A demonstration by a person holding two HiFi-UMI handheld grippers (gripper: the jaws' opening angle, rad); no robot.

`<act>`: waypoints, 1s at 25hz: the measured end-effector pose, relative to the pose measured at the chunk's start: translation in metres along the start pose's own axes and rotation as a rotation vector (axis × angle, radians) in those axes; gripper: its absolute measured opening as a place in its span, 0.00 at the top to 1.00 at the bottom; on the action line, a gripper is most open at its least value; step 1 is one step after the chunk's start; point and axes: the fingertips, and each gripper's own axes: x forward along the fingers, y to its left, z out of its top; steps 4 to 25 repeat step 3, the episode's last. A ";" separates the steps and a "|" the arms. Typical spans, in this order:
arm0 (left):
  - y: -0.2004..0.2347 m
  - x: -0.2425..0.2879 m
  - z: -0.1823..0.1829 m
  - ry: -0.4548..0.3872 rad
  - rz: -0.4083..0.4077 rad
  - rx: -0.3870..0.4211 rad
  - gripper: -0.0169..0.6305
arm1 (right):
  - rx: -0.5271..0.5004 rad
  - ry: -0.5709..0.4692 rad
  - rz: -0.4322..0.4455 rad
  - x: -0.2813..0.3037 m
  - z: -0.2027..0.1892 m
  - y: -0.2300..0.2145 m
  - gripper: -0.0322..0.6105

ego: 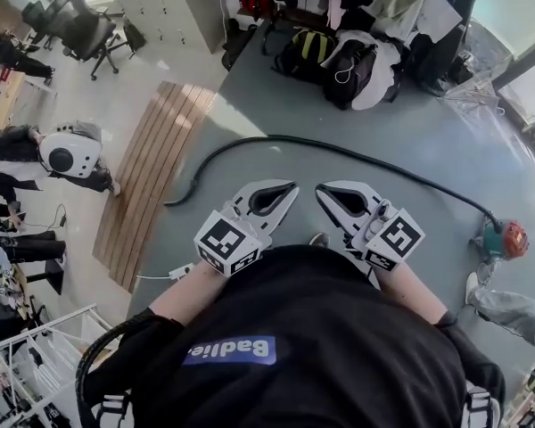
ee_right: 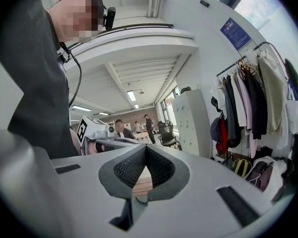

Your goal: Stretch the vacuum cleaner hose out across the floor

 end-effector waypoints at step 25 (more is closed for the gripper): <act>0.001 -0.004 -0.004 0.004 0.004 -0.001 0.96 | -0.001 0.002 0.005 0.004 -0.002 0.002 0.94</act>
